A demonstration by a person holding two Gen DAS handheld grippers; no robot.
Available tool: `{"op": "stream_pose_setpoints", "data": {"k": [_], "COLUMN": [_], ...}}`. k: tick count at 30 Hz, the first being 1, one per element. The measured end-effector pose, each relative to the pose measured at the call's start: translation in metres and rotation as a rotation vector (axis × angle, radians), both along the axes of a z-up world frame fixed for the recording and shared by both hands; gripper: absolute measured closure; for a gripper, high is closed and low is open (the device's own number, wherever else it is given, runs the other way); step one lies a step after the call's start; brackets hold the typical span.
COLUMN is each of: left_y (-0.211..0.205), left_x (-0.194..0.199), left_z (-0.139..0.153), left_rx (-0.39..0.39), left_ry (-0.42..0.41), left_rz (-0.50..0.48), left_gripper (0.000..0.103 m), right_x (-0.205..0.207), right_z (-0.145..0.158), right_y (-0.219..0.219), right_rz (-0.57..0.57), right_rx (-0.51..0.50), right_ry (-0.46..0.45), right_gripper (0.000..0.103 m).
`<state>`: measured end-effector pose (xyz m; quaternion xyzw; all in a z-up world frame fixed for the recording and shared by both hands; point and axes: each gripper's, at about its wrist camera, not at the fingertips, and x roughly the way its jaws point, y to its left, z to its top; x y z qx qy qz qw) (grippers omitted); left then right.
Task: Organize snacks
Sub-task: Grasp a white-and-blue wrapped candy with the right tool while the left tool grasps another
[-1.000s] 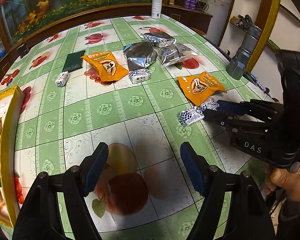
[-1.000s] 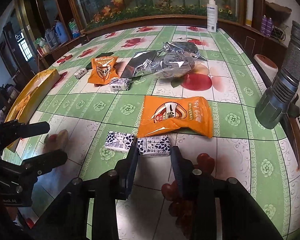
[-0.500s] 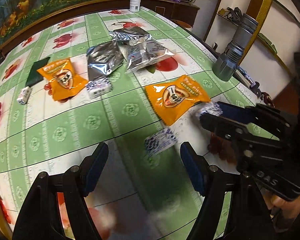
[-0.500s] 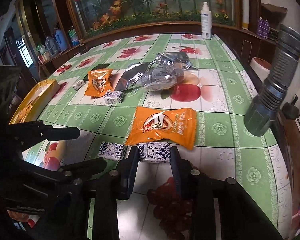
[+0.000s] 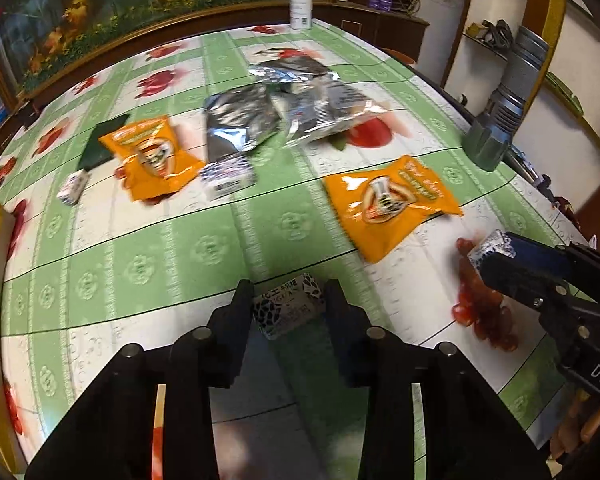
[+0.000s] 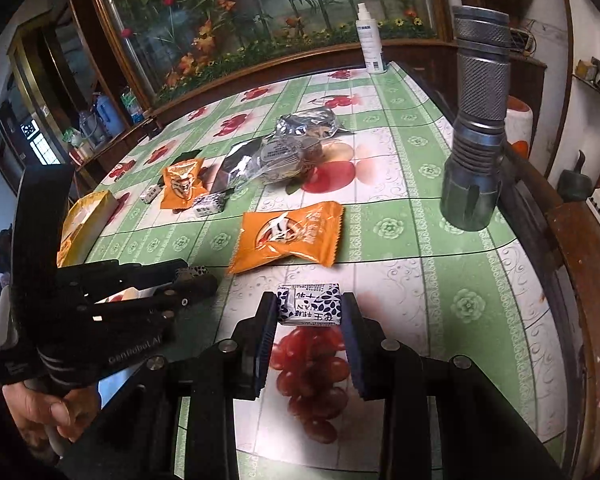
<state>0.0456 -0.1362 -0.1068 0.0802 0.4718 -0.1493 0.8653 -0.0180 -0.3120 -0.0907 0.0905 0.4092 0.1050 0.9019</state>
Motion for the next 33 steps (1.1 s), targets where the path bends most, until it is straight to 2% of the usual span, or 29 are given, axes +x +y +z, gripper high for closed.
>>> {"op": "stream_pose_setpoints", "data": {"k": [8,16,33], "left_y": [0.060,0.109,0.166], "left_x": [-0.017,-0.026,-0.038], "left_z": [0.022,0.034,0.032], "left_rx": [-0.054,-0.028,-0.032], "left_ry": [-0.050,-0.125,-0.140], "left_rz": [0.130,0.263,0.375], "left_gripper": [0.070,0.070,0.070], "right_x": [-0.003,0.000,0.002], "right_z": [0.003,0.007,0.016], "right_y": [0.037,0.092,0.151], "right_rz": [0.081,0.192,0.303], "right_rx": [0.001,-0.004,-0.026], "right_ry": [-0.009,-0.015,-0.019], "right_gripper": [0.070,0.070,0.070]}}
